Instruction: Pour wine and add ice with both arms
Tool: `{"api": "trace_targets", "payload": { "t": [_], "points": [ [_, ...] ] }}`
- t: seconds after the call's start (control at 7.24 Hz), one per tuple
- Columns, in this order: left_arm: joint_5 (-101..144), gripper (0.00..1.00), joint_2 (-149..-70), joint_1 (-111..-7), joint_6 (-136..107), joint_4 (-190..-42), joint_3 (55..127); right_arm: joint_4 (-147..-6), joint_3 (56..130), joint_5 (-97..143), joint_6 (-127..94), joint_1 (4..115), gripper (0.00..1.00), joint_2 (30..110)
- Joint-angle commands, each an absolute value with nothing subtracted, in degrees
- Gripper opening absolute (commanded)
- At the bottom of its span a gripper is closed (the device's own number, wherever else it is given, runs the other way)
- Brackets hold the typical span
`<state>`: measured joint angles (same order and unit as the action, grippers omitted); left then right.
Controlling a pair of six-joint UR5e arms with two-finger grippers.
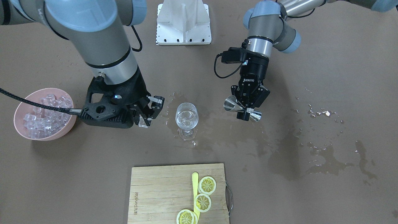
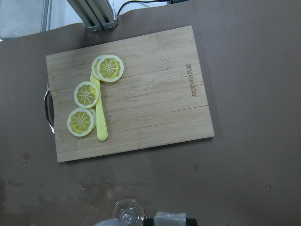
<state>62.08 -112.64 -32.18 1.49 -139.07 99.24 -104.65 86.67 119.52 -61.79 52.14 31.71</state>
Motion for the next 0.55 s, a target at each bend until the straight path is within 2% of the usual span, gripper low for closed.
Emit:
{"api": "trace_targets", "payload": {
  "t": [0.0, 0.41],
  "points": [
    [68.5, 0.00, -106.7, -35.9, -5.6, -147.6, 96.6, -104.6, 84.0, 116.7, -62.8, 48.0, 0.22, 29.1],
    [69.7, 0.00, -103.1, -36.5, -16.6, -166.8, 84.0, -104.3, 82.0, 113.5, -63.1, 44.2, 0.22, 26.3]
  ]
}}
